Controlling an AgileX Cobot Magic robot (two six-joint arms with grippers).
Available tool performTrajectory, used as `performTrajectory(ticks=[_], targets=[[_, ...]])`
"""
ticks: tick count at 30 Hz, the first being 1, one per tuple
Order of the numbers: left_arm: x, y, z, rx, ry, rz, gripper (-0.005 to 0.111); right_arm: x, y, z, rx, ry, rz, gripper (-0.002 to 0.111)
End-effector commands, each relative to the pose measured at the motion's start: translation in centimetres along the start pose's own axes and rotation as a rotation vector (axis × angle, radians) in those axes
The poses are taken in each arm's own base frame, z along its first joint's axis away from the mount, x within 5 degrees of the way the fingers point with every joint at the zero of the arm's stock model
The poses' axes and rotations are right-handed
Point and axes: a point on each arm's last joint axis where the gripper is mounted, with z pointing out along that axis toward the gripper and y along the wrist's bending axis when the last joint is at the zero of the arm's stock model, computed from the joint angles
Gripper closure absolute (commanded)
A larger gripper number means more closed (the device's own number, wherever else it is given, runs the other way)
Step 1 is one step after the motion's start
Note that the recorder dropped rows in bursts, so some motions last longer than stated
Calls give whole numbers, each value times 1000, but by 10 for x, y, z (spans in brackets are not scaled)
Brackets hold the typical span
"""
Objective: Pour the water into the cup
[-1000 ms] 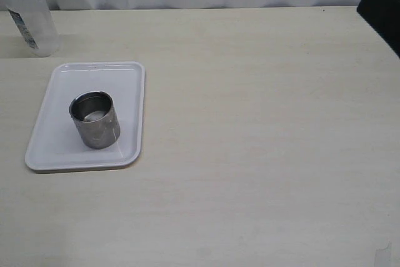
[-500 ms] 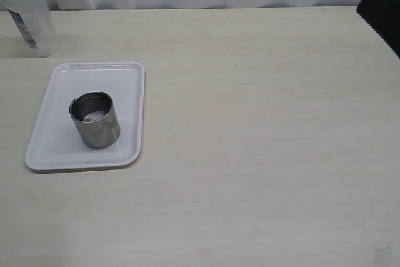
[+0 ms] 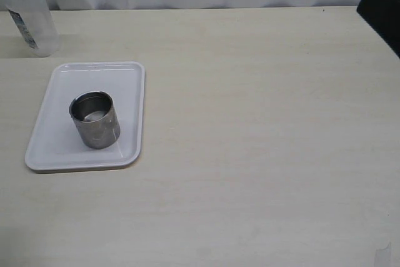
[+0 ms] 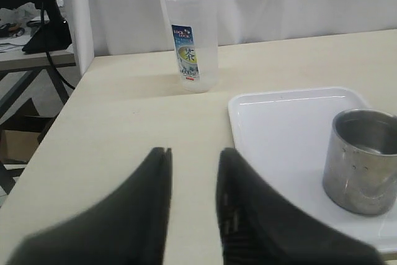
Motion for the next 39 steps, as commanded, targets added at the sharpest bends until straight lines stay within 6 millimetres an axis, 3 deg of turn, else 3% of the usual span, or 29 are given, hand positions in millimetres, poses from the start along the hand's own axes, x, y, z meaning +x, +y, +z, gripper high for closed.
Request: performTrajectory(ticks=[1,3,39], targets=[[1,0,0,6,-4,-4,100,1,-1,-1,11,1,-1,-1],[1,0,0,6,-4,-4,107,1,-1,-1,11,1,-1,-1],[-1,0,0,3,-19,2,107,1,-1,-1,11,1,-1,-1]])
